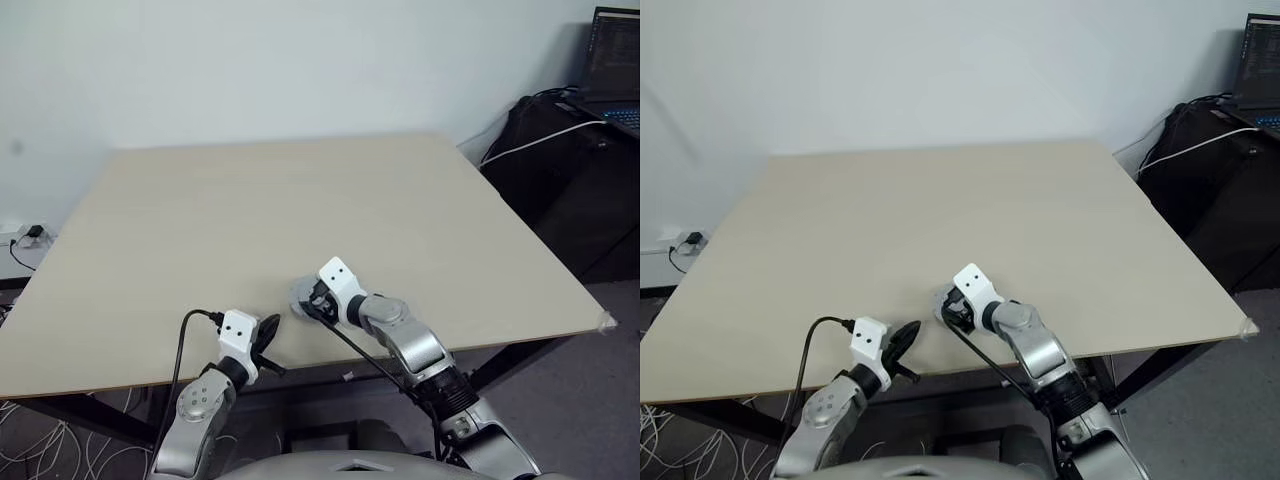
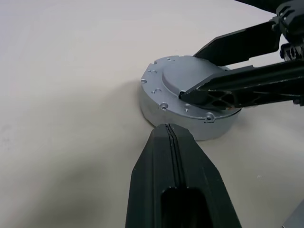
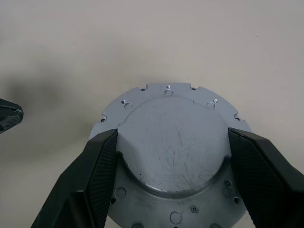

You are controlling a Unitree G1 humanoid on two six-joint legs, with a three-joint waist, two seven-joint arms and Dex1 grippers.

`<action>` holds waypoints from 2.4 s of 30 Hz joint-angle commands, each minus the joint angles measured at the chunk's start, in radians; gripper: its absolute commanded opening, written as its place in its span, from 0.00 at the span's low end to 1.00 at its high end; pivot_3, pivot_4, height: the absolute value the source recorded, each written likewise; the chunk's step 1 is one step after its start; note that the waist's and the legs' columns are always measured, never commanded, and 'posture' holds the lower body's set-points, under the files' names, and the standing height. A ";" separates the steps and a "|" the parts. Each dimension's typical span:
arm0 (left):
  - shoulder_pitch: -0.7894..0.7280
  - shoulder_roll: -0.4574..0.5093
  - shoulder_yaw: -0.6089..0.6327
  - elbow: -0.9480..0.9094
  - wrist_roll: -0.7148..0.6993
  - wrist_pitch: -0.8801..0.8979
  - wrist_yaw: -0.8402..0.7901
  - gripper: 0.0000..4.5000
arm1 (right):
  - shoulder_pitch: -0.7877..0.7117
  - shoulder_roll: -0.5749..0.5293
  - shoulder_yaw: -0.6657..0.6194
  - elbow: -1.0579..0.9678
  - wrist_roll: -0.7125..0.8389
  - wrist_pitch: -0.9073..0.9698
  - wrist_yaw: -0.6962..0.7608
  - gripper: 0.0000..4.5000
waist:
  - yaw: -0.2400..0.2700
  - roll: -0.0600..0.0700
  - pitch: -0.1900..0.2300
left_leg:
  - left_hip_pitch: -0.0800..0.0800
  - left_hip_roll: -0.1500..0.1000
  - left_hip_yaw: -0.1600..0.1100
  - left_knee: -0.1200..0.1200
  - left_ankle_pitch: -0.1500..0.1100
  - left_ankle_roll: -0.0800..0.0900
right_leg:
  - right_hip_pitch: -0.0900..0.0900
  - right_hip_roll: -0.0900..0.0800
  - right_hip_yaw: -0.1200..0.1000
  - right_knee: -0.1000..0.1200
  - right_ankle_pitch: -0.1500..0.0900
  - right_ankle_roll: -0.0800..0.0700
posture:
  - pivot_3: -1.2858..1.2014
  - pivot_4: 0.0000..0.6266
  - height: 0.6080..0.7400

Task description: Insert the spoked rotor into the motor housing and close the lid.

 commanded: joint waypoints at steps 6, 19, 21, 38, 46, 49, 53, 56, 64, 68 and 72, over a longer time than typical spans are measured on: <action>-0.096 0.040 0.015 -0.004 -0.002 -0.001 -0.042 0.00 | 0.023 -0.023 0.009 0.021 -0.016 0.054 0.001 0.71 | 0.001 0.000 0.000 | 0.000 0.000 0.000 0.000 0.000 0.000 | 0.000 0.000 -0.001 0.000 0.000 0.000 | 0.52 0.00 1.00; -0.415 0.046 0.090 0.130 -0.081 0.397 -0.034 0.00 | 0.015 -0.020 0.002 0.005 -0.014 0.063 -0.002 0.71 | 0.001 -0.002 -0.001 | 0.001 -0.001 -0.001 0.000 0.003 0.005 | 0.002 0.001 0.000 0.000 0.001 0.001 | 0.52 0.00 1.00; -0.458 0.036 0.095 0.140 -0.111 0.474 -0.057 0.00 | 0.015 -0.018 0.002 0.003 -0.013 0.064 -0.004 0.71 | 0.001 -0.003 -0.001 | 0.001 -0.001 -0.001 0.000 0.003 0.005 | 0.002 0.001 0.000 0.000 0.001 0.002 | 0.52 0.00 1.00; -0.619 0.029 0.103 0.286 -0.170 0.724 -0.105 0.00 | 0.016 -0.010 0.005 -0.016 -0.010 0.066 -0.005 0.71 | 0.001 -0.004 -0.001 | 0.001 -0.001 -0.002 0.000 0.001 -0.001 | 0.002 0.001 0.000 0.000 0.001 0.001 | 0.52 0.00 1.00; -0.647 0.014 0.119 0.299 -0.204 0.768 -0.150 0.00 | 0.014 -0.002 0.012 -0.015 -0.010 0.065 -0.005 0.71 | 0.001 -0.004 -0.001 | 0.001 -0.001 -0.002 0.000 0.001 -0.001 | 0.002 0.001 0.000 0.000 0.001 0.001 | 0.52 0.00 1.00; -0.658 0.006 0.126 0.300 -0.222 0.781 -0.170 0.00 | 0.016 0.000 0.014 -0.018 -0.011 0.067 -0.006 0.71 | 0.000 -0.004 -0.001 | 0.001 -0.001 -0.002 0.000 0.001 -0.001 | 0.002 0.001 0.000 0.000 0.001 0.001 | 0.52 0.00 1.00; -0.673 -0.003 0.124 0.312 -0.212 0.770 -0.160 0.00 | 0.020 0.003 0.015 -0.021 -0.011 0.070 -0.008 0.71 | -0.001 -0.004 0.000 | 0.001 -0.001 -0.002 -0.001 0.001 -0.001 | 0.002 0.001 0.000 0.000 0.001 0.001 | 0.52 0.00 1.00; -0.684 -0.003 0.115 0.321 -0.199 0.774 -0.155 0.00 | 0.021 0.004 0.014 -0.022 -0.011 0.071 -0.008 0.71 | -0.001 -0.005 0.000 | 0.001 -0.001 -0.003 -0.001 0.001 -0.001 | 0.002 0.001 0.000 0.000 0.001 0.002 | 0.52 0.00 1.00; -0.691 0.006 0.074 0.343 -0.172 0.799 -0.162 0.00 | 0.021 0.009 0.013 -0.025 -0.011 0.071 -0.008 0.71 | -0.001 -0.005 0.000 | 0.001 -0.001 -0.003 -0.001 0.001 -0.001 | 0.002 0.001 0.000 0.000 0.001 0.001 | 0.52 0.00 1.00; -0.684 0.004 0.068 0.331 -0.170 0.807 -0.167 0.00 | 0.029 0.015 -0.005 -0.047 0.013 0.060 0.006 0.79 | -0.001 -0.005 0.000 | 0.001 -0.001 -0.003 -0.001 0.001 -0.001 | 0.002 0.001 0.000 -0.001 0.001 0.002 | 0.52 0.00 1.00; -0.682 0.004 0.067 0.334 -0.169 0.805 -0.169 0.00 | 0.028 0.026 -0.022 -0.065 0.024 0.048 0.001 1.00 | 0.000 -0.005 0.000 | 0.001 -0.001 -0.003 -0.001 0.001 -0.001 | 0.002 0.001 0.000 -0.001 0.001 0.002 | 0.52 0.00 1.00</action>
